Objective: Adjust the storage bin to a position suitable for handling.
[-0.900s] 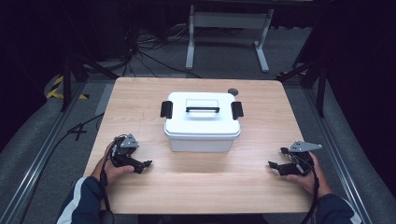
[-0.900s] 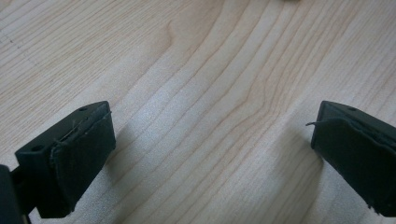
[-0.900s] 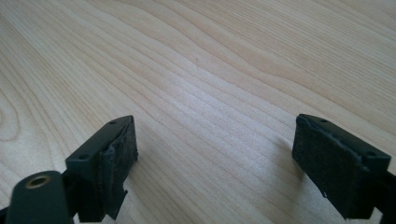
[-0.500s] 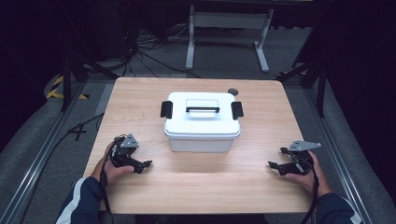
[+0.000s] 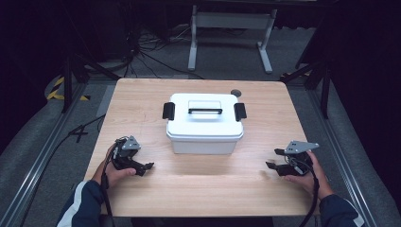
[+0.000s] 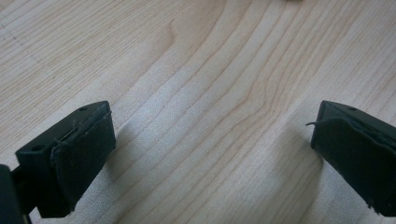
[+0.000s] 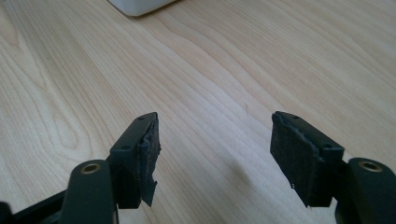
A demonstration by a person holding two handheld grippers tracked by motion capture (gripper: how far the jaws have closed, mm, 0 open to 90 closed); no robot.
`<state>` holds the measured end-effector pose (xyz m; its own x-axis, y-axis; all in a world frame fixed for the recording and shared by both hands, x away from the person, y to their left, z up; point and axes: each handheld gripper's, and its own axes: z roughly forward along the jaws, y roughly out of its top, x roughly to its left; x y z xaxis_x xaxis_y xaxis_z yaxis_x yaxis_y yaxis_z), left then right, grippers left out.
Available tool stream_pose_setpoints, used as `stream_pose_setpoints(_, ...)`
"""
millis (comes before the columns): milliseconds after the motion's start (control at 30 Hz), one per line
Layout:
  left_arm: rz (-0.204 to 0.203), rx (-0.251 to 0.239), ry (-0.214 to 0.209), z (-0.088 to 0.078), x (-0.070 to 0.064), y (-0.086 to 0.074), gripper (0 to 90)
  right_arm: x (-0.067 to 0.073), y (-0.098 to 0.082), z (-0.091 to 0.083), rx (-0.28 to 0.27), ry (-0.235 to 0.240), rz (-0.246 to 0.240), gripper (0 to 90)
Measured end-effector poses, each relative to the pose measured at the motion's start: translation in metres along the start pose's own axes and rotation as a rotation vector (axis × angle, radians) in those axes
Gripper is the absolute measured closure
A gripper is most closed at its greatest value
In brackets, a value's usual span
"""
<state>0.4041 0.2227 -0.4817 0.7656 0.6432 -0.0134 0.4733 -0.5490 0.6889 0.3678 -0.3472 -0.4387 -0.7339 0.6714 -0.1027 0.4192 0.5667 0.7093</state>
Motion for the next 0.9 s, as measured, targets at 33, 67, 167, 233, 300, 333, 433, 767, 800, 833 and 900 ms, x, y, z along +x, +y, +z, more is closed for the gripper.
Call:
stream_pose_setpoints(33,-0.001,0.001,-0.001,0.000,0.000,0.000,0.2,0.000,0.003,0.000,-0.001,-0.003,-0.008,34.0)
stream_pose_setpoints(67,-0.002,0.000,-0.001,0.000,0.000,0.000,0.2,0.000,0.007,-0.001,-0.001,-0.007,-0.017,34.8)
stream_pose_setpoints(167,-0.002,0.000,-0.001,0.000,0.000,0.000,0.2,0.002,0.026,-0.012,-0.041,-0.010,-0.059,35.0)
stream_pose_setpoints(233,-0.001,0.001,0.000,0.000,0.000,0.000,0.2,0.001,0.035,-0.018,-0.063,-0.006,-0.067,35.0)
stream_pose_setpoints(300,-0.001,0.001,0.000,0.000,0.000,0.000,0.2,-0.001,0.045,-0.024,-0.083,-0.011,-0.081,35.0)
stream_pose_setpoints(333,-0.001,0.001,0.000,0.000,0.000,0.000,0.2,-0.002,0.052,-0.028,-0.093,-0.013,-0.087,35.0)
stream_pose_setpoints(433,-0.002,0.000,0.000,0.000,0.000,0.000,0.2,-0.004,0.061,-0.033,-0.096,-0.020,-0.100,35.0)
stream_pose_setpoints(767,-0.002,0.000,-0.001,0.000,0.000,0.000,0.2,-0.008,0.117,-0.050,-0.111,-0.031,-0.180,34.6)
stream_pose_setpoints(800,0.000,0.001,-0.001,0.000,0.000,0.000,0.2,-0.008,0.123,-0.051,-0.112,-0.028,-0.183,34.6)
stream_pose_setpoints(833,-0.001,0.001,-0.001,0.000,0.000,0.000,0.2,-0.007,0.129,-0.053,-0.117,-0.026,-0.185,34.6)
stream_pose_setpoints(900,-0.002,0.000,-0.001,0.000,0.000,0.000,0.2,-0.006,0.140,-0.053,-0.118,-0.024,-0.209,34.6)
